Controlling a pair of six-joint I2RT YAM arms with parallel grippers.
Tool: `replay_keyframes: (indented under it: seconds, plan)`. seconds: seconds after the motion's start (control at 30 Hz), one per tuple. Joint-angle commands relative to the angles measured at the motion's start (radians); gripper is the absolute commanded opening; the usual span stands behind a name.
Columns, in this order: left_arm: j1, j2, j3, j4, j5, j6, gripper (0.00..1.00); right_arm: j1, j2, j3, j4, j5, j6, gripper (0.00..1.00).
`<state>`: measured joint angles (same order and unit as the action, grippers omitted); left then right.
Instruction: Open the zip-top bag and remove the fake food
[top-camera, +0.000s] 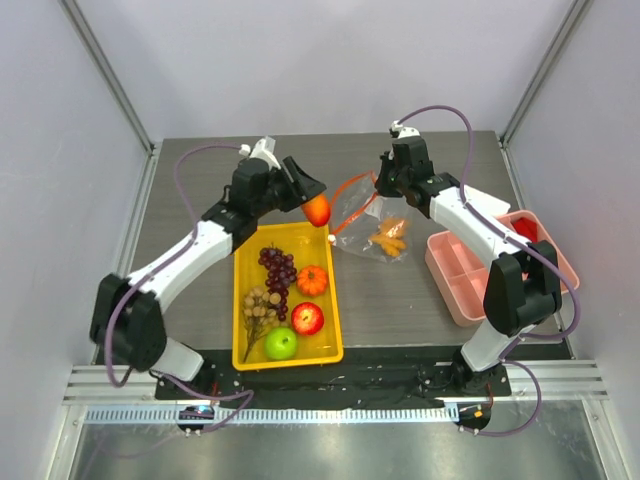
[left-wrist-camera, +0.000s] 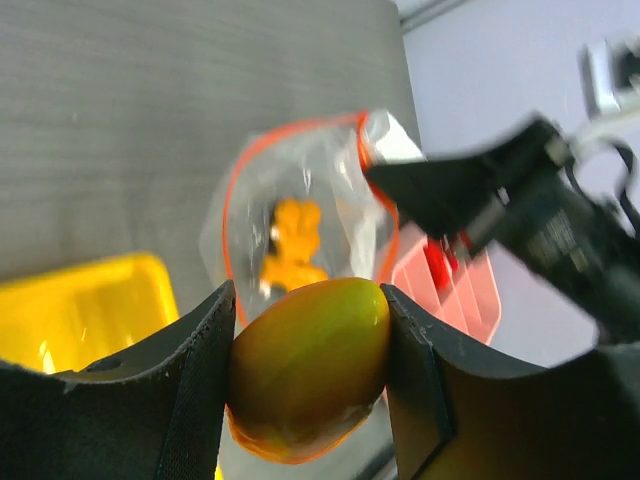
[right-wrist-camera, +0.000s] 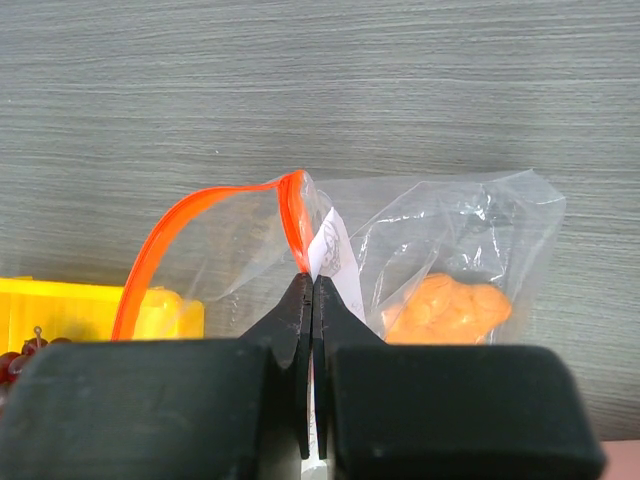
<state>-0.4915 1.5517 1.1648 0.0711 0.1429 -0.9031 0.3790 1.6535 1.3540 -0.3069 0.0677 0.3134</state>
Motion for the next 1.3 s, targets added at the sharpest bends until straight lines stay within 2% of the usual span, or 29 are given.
replay_keyframes:
  seconds: [0.0, 0.03, 0.13, 0.27, 0.37, 0.4, 0.47, 0.5, 0.57, 0.6, 0.63, 0.67, 0.8, 0.87, 0.97, 1.0, 1.03, 1.1, 1.17, 1.23, 1.27]
  plan:
    - [-0.013, -0.200, -0.083, -0.294, 0.011, 0.105, 0.00, -0.002, -0.029, 0.027, 0.029, -0.002, -0.017, 0.01]
    - [-0.018, -0.253, -0.114, -0.398, -0.009, 0.119, 0.00, 0.000, -0.031, 0.028, 0.029, -0.002, -0.017, 0.01]
    - [-0.041, -0.352, -0.198, -0.537, -0.100, 0.142, 0.00, 0.000, -0.038, 0.025, 0.028, -0.011, -0.014, 0.01]
    - [-0.047, -0.424, -0.322, -0.536, -0.120, 0.122, 0.00, 0.000, -0.047, 0.031, 0.028, -0.032, -0.007, 0.01]
    - [-0.047, -0.429, -0.396, -0.506, -0.132, 0.112, 0.06, 0.000, -0.055, 0.030, 0.026, -0.046, 0.001, 0.01]
    - [-0.047, -0.426, -0.416, -0.481, -0.128, 0.106, 0.15, 0.000, -0.063, 0.028, 0.025, -0.048, 0.003, 0.02]
    - [-0.047, -0.410, -0.456, -0.409, -0.088, 0.090, 0.26, 0.000, -0.069, 0.025, 0.025, -0.054, 0.004, 0.01]
    - [-0.051, -0.410, -0.468, -0.407, -0.094, 0.086, 0.39, 0.001, -0.072, 0.027, 0.023, -0.054, 0.007, 0.02]
    - [-0.070, -0.418, -0.470, -0.403, -0.118, 0.098, 0.48, 0.000, -0.077, 0.027, 0.020, -0.063, 0.010, 0.01]
    - [-0.076, -0.435, -0.465, -0.406, -0.126, 0.102, 0.78, 0.003, -0.078, 0.027, 0.020, -0.092, 0.012, 0.02]
    - [-0.081, -0.444, -0.461, -0.406, -0.124, 0.110, 0.87, 0.006, -0.081, 0.027, 0.020, -0.095, 0.010, 0.01]
    - [-0.085, -0.453, -0.453, -0.407, -0.112, 0.137, 0.89, 0.006, -0.081, 0.028, 0.019, -0.097, 0.012, 0.01]
    - [-0.090, -0.487, -0.401, -0.461, -0.085, 0.178, 0.90, 0.017, -0.078, 0.040, 0.008, -0.108, 0.016, 0.02]
    - [-0.090, -0.493, -0.364, -0.479, -0.072, 0.191, 0.86, 0.021, -0.072, 0.048, 0.003, -0.117, 0.015, 0.01]
    - [-0.088, -0.499, -0.306, -0.447, -0.062, 0.199, 0.60, 0.029, -0.069, 0.051, 0.000, -0.126, 0.015, 0.01]
    - [-0.087, -0.496, -0.295, -0.409, -0.048, 0.201, 0.55, 0.031, -0.069, 0.051, 0.000, -0.134, 0.013, 0.01]
    - [-0.087, -0.464, -0.260, -0.342, -0.023, 0.198, 0.50, 0.032, -0.067, 0.051, 0.000, -0.137, 0.018, 0.01]
    - [-0.082, -0.394, -0.200, -0.286, 0.033, 0.188, 0.32, 0.032, -0.066, 0.053, 0.000, -0.150, 0.019, 0.01]
    - [-0.082, -0.250, -0.090, -0.211, 0.134, 0.178, 0.23, 0.034, -0.064, 0.056, 0.000, -0.154, 0.027, 0.01]
    - [-0.082, -0.156, -0.030, -0.139, 0.213, 0.144, 0.21, 0.035, -0.064, 0.060, 0.000, -0.161, 0.032, 0.01]
    - [-0.082, -0.059, 0.026, -0.099, 0.225, 0.130, 0.19, 0.034, -0.064, 0.062, 0.000, -0.163, 0.035, 0.01]
